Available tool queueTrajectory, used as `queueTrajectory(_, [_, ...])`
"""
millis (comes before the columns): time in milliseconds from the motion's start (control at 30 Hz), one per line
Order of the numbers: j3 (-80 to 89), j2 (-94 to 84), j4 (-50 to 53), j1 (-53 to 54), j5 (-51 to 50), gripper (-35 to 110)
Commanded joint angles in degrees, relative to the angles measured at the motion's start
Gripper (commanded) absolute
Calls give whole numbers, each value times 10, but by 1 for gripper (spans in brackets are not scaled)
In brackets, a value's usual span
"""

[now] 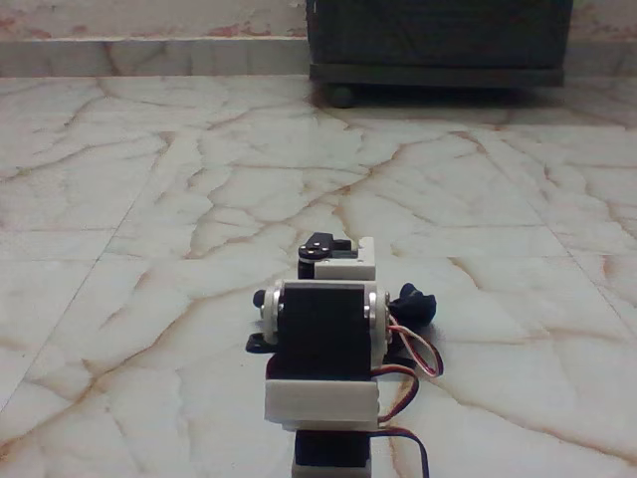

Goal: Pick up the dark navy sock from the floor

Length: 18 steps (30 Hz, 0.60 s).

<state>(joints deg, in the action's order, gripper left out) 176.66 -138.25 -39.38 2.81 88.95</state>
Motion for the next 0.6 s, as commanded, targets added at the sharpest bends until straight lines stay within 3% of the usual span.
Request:
queueTrajectory(0, [-1,-2,0,4,4,0])
queueTrajectory(567, [-1,-1,1,2,10,0])
